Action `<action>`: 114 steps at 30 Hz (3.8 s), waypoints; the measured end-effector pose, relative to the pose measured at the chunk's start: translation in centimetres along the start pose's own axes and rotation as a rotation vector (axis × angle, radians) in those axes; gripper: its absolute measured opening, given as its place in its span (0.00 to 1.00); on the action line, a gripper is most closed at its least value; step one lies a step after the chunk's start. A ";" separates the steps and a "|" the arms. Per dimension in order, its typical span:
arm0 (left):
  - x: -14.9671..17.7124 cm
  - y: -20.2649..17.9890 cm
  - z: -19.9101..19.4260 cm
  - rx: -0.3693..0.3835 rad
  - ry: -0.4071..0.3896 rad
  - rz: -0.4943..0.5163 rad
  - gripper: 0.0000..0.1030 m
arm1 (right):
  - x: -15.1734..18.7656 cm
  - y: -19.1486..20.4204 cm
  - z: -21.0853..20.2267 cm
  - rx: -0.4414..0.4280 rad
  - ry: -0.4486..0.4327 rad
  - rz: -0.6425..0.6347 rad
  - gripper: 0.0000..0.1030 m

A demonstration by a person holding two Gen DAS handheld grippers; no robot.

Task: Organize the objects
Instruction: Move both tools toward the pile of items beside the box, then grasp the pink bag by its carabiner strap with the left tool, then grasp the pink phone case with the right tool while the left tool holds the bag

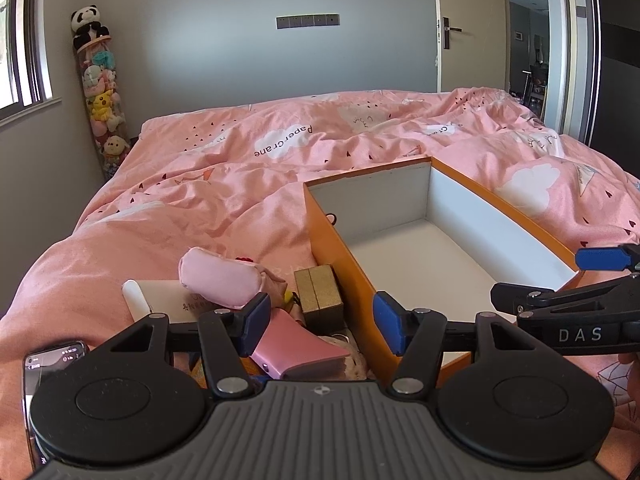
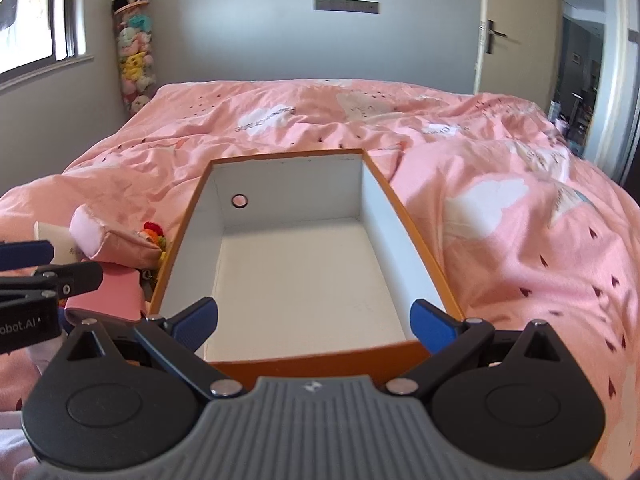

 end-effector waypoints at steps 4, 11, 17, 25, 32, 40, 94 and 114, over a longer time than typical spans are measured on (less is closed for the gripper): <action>-0.4 1.2 0.4 0.016 0.028 -0.021 0.68 | -1.6 1.2 0.6 -0.041 -0.007 -0.070 0.96; -0.8 3.9 1.7 0.023 0.093 -0.038 0.61 | -4.5 4.0 2.3 -0.145 -0.001 -0.141 0.74; -1.2 7.4 3.2 0.039 0.163 -0.133 0.50 | -6.4 7.9 4.4 -0.247 0.019 -0.209 0.56; -3.3 11.1 5.9 0.073 0.243 -0.219 0.50 | -7.9 12.7 8.3 -0.342 0.078 -0.312 0.34; -5.5 13.5 10.6 0.109 0.392 -0.218 0.56 | -8.6 16.3 12.0 -0.397 0.164 -0.407 0.32; -4.0 14.0 16.1 0.195 0.635 -0.179 0.57 | -7.5 18.2 15.7 -0.423 0.291 -0.537 0.19; -1.7 11.5 8.7 0.162 0.635 -0.097 0.31 | -5.3 18.0 10.0 -0.528 0.319 -0.471 0.19; -1.9 10.0 4.1 -0.119 0.335 0.044 0.26 | -0.6 19.0 10.6 -0.415 0.431 -0.673 0.62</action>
Point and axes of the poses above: each gripper's, at about its wrist camera, not at the fingertips, and z roughly the way its jaws point, y to its left, x to its underside, the point moved 8 cm from there along z, roughly the way its jaws point, and after that the axes turned 1 degree about y, right-handed, at the moved point
